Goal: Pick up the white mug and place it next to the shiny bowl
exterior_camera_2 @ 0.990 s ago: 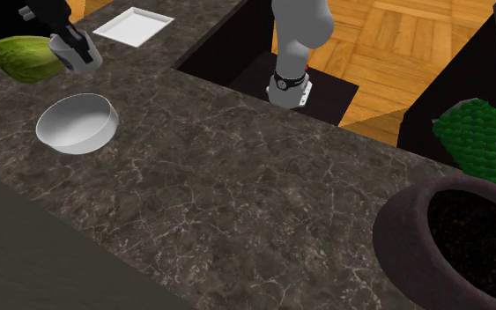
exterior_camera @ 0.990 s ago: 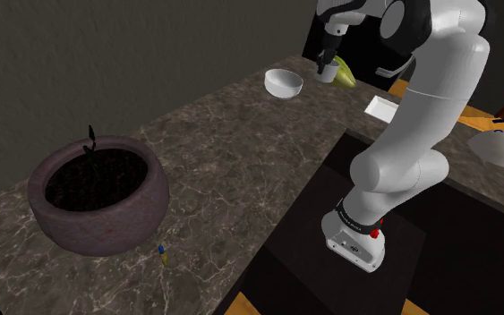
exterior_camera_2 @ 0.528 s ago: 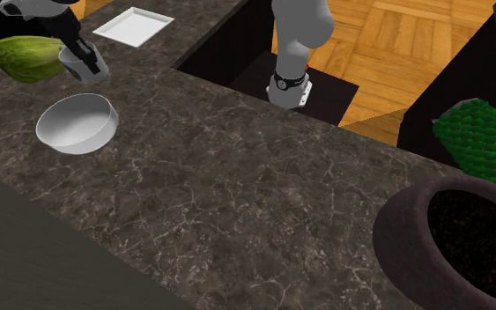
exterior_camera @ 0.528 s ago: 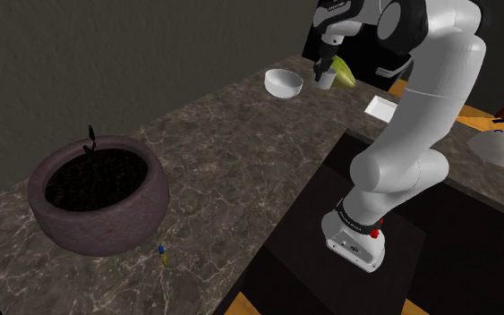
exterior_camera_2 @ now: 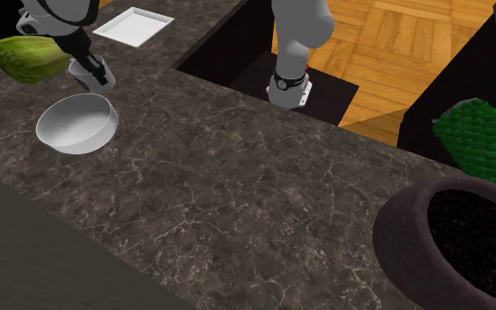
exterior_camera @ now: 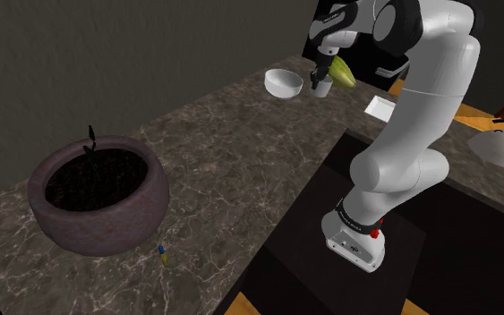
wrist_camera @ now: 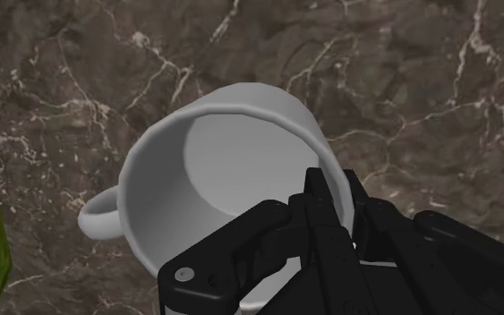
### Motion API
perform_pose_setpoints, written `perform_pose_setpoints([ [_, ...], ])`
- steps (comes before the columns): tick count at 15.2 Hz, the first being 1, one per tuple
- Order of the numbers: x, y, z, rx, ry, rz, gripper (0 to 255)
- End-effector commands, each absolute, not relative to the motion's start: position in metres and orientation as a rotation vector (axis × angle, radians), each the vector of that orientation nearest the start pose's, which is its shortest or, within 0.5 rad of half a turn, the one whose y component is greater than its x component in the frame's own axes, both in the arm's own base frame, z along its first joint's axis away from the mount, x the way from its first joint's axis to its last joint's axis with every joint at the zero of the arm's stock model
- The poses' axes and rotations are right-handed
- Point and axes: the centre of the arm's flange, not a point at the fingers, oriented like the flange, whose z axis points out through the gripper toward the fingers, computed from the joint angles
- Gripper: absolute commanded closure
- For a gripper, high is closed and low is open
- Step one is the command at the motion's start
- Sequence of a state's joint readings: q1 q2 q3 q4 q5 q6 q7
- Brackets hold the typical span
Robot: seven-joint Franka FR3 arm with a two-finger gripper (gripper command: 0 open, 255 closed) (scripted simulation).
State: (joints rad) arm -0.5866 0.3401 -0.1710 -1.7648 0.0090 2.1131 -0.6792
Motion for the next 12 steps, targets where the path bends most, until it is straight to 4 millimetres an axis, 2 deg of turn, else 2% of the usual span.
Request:
perform_pose_setpoints([
  [1,0.474,-0.436,0.365,-3.185,0.117,0.035,255],
  [4,0.474,-0.436,0.349,-3.185,0.117,0.035,255],
  [12,0.474,-0.436,0.348,-3.185,0.117,0.035,255],
])
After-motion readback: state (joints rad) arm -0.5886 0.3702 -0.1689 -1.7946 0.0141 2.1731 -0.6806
